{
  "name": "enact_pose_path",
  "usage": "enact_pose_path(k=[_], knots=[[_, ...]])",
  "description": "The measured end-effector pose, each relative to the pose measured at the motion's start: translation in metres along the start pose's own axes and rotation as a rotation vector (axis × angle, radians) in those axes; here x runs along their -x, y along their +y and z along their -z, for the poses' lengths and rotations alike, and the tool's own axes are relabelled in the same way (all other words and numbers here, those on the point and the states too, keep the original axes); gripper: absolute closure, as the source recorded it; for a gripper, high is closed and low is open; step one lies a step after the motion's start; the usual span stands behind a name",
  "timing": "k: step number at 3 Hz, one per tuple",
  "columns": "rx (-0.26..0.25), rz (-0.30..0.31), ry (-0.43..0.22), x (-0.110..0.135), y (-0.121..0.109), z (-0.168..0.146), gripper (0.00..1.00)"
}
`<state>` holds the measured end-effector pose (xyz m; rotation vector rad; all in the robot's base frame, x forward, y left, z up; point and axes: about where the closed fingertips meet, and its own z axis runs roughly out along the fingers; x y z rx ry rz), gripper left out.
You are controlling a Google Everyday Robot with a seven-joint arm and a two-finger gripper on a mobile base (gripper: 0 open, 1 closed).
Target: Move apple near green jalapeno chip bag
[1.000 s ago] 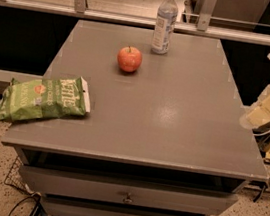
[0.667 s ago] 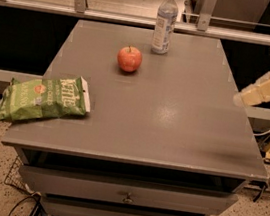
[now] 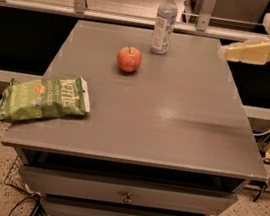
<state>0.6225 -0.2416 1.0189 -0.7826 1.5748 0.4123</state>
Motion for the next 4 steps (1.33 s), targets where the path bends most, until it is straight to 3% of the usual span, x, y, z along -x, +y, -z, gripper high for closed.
enact_pose_path(k=[1,3,4], knots=[[-0.057,0.015,-0.110,0.026,-0.012,-0.020,0.00],[-0.060,-0.031,-0.088,0.017,-0.014,-0.031,0.00],[-0.042,-0.115,-0.099,0.003,-0.010,-0.076,0.00]])
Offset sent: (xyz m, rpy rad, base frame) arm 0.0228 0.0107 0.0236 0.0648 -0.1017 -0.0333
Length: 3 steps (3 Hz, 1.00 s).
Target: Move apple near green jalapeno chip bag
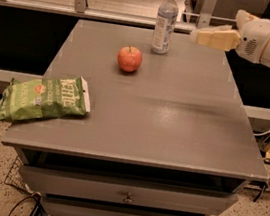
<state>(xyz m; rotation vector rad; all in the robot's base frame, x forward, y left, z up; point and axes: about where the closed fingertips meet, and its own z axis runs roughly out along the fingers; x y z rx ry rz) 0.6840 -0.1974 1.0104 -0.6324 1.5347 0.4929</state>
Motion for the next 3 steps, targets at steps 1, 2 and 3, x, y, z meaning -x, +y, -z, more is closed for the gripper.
enact_pose_path(k=[1,2,3], knots=[[0.038,-0.048,-0.032,-0.017,-0.003,-0.046,0.00],[0.076,-0.027,-0.048,-0.030,-0.014,-0.082,0.00],[0.118,0.032,-0.050,-0.041,-0.025,-0.108,0.00]])
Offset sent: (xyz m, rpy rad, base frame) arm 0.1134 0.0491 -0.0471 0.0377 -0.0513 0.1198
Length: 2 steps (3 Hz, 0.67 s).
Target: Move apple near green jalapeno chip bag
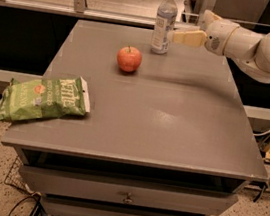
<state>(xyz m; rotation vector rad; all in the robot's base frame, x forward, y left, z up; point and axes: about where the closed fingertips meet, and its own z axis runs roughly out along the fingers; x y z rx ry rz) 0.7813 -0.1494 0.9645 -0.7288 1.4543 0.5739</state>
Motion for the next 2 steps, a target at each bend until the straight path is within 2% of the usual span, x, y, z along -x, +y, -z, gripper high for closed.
enact_pose_path(k=[1,2], knots=[[0.027,0.023,0.007,-0.008,-0.004,-0.020,0.00],[0.043,0.034,0.040,-0.010,0.002,-0.045,0.00]])
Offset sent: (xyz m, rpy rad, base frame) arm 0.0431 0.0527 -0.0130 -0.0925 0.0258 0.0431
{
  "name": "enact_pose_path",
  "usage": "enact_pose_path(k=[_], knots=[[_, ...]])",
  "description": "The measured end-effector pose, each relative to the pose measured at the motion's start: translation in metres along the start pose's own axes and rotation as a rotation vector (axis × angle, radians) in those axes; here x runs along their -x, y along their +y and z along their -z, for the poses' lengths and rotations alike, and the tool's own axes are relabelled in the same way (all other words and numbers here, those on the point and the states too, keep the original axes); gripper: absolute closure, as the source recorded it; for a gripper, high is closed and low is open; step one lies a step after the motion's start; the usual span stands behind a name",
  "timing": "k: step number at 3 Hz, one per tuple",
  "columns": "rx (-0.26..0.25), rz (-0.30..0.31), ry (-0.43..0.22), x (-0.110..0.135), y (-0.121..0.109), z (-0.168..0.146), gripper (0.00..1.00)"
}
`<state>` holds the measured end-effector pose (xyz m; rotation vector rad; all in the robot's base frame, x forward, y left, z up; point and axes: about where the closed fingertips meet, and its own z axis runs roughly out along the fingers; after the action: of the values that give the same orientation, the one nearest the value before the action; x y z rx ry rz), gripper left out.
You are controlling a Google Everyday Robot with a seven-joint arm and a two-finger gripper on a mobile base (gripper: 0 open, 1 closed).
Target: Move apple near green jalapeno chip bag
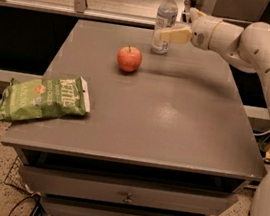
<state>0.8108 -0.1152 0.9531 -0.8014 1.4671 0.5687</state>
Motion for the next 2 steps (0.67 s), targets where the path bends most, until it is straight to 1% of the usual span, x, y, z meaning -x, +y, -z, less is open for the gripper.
enact_pose_path(k=[1,2], knots=[[0.005,-0.016,0.029,-0.008,0.006,-0.017,0.00],[-0.001,-0.067,0.039,-0.017,0.007,-0.033,0.00]])
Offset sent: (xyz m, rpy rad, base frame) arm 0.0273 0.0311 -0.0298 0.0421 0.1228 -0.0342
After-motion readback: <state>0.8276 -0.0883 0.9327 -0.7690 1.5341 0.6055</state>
